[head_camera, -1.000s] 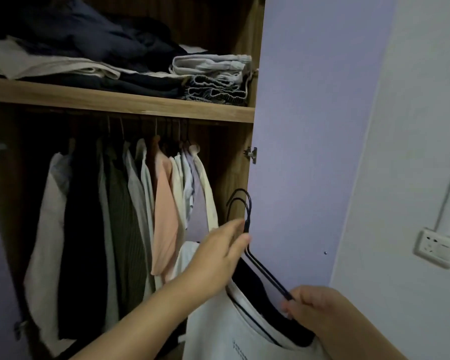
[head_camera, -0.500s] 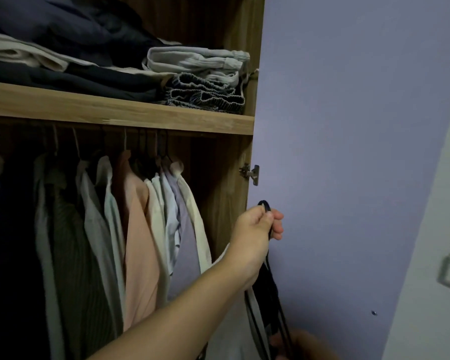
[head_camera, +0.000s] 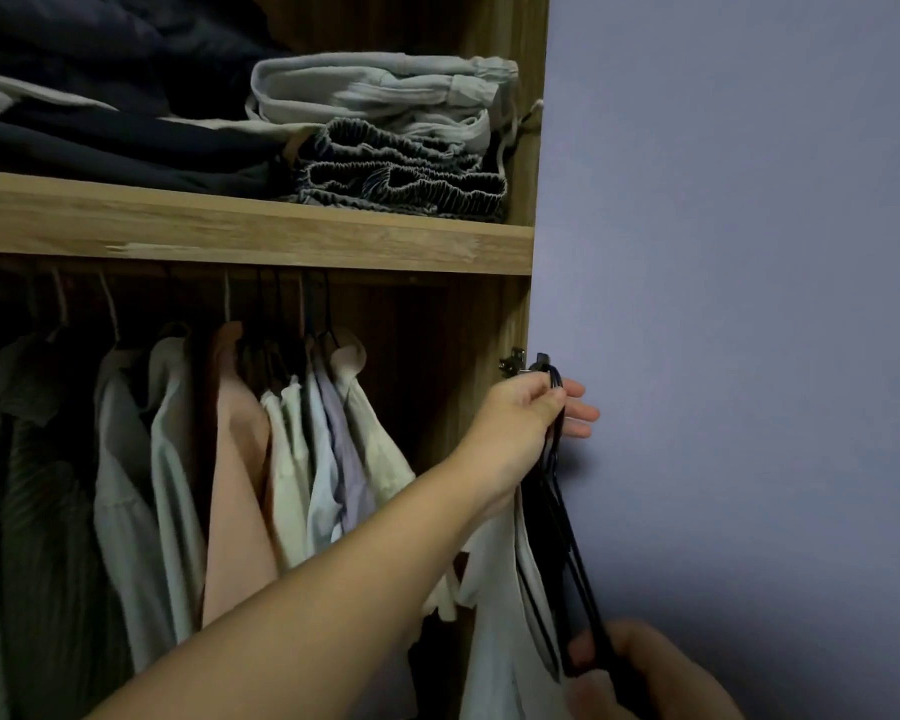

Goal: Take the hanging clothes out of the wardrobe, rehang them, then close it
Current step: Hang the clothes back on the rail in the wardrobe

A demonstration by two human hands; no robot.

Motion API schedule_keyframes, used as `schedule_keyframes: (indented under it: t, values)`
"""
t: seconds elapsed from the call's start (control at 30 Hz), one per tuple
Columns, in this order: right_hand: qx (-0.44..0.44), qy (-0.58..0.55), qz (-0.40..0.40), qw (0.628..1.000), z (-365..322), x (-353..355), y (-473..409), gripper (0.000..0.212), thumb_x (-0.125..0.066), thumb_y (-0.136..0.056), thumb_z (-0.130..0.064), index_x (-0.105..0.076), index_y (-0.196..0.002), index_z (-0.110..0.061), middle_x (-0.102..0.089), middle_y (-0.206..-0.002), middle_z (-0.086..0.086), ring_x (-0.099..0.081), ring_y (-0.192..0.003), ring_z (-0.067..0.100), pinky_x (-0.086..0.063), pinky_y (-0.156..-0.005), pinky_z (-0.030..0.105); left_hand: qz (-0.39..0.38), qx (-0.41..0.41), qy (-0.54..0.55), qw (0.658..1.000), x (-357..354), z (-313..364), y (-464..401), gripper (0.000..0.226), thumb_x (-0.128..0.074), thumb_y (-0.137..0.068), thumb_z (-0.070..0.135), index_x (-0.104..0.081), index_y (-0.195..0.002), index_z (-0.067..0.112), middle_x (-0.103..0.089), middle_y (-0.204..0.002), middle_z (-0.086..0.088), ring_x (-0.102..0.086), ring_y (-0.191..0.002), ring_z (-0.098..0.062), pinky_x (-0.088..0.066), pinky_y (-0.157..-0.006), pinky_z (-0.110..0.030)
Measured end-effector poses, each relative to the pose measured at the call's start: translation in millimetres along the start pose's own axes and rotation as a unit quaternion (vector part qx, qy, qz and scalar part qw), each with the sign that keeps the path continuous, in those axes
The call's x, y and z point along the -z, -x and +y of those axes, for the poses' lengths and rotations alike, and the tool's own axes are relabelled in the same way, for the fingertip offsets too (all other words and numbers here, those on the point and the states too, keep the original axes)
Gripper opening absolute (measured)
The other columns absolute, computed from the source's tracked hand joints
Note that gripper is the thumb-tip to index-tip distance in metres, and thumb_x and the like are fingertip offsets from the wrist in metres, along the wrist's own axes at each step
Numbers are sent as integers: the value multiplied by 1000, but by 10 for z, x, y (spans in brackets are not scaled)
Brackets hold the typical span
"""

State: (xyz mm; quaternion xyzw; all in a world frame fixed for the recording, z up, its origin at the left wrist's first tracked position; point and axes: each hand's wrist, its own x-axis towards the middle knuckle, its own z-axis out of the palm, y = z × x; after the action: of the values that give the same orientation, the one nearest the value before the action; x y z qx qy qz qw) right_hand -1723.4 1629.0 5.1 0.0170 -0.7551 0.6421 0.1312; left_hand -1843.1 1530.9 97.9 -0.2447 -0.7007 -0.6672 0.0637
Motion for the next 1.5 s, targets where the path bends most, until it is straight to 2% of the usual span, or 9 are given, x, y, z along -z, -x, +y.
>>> schedule_keyframes:
  t: [0.2, 0.33, 0.47, 0.67, 0.97, 1.1, 1.27, 1.4, 1.5]
  values:
    - [38, -33, -53, 997, -70, -159, -683, 39, -55, -78, 16, -58, -57, -17, -59, -40, -10, -54, -43, -10, -39, -52, 1, 72, 12, 0, 997, 254, -98, -377, 27, -40, -98, 4, -55, -119, 8, -64, -99, 0, -61, -88, -6, -46, -88, -17]
    - [72, -27, -67, 995, 20, -453, -1122, 40, -58, -81, 11, -60, -61, -24, -65, -51, -13, -60, -55, -6, -42, -54, 4, 60, 31, -141, 988, 505, -303, -378, 35, -50, -95, 12, -44, -126, 25, -48, -93, 25, -46, -86, 15, -36, -66, 1]
    - [114, -32, -93, 989, -6, -698, -1521, 33, -56, -85, 5, -62, -65, -20, -67, -61, -4, -57, -58, 2, -41, -53, 9, 39, 114, -144, 982, 670, -593, -344, 43, -52, -94, 22, -43, -134, 11, -55, -130, -4, -52, -121, -17, -44, -98, -25]
    - [161, -68, -112, 978, -161, -1164, -1938, 26, -52, -88, 5, -67, -79, -14, -70, -74, 1, -59, -63, -2, -43, -57, 7, 83, 130, -49, 987, 1114, -561, -627, 13, -51, -93, 7, -57, -101, 15, -66, -97, -2, -61, -91, -18, -48, -84, -33]
    - [209, -89, -91, 970, -204, -1691, -2544, 31, -50, -89, 7, -65, -78, -18, -66, -69, -5, -60, -66, -6, -44, -61, 7, 119, 132, -42, 983, 1577, -579, -1123, 25, -48, -93, -1, -53, -75, 16, -64, -90, -5, -60, -88, -18, -49, -87, -36]
    - [222, -85, -98, 966, -151, -1885, -2798, 28, -51, -90, 4, -66, -88, -19, -67, -80, -7, -63, -78, -4, -47, -70, 9, 166, 117, -30, 979, 1696, -673, -1249, 13, -50, -91, -2, -59, -93, 8, -64, -108, -16, -60, -94, -22, -48, -90, -34]
    - [224, -86, -89, 967, 2, -2054, -3093, 35, -52, -89, 5, -64, -89, -27, -68, -90, -6, -65, -88, 2, -50, -84, 17, 196, 149, -6, 969, 1786, -751, -1417, 41, -44, -90, -12, -43, -128, 3, -58, -116, -21, -56, -101, -28, -45, -80, -30]
    - [219, -97, -91, 967, 129, -2112, -3214, 26, -53, -89, 3, -67, -99, -16, -69, -99, 3, -65, -98, 14, -51, -94, 35, 198, 157, -3, 968, 1783, -778, -1491, 45, -42, -89, -14, -41, -129, 6, -57, -106, -17, -55, -88, -21, -43, -68, -24]
    - [237, -96, -77, 964, 193, -2144, -3261, 24, -55, -85, -11, -69, -103, -14, -70, -101, 4, -65, -99, 14, -51, -92, 36, 218, 147, -44, 964, 1807, -881, -1500, 42, -44, -88, -13, -52, -118, 16, -59, -118, -18, -56, -110, -27, -47, -90, -33]
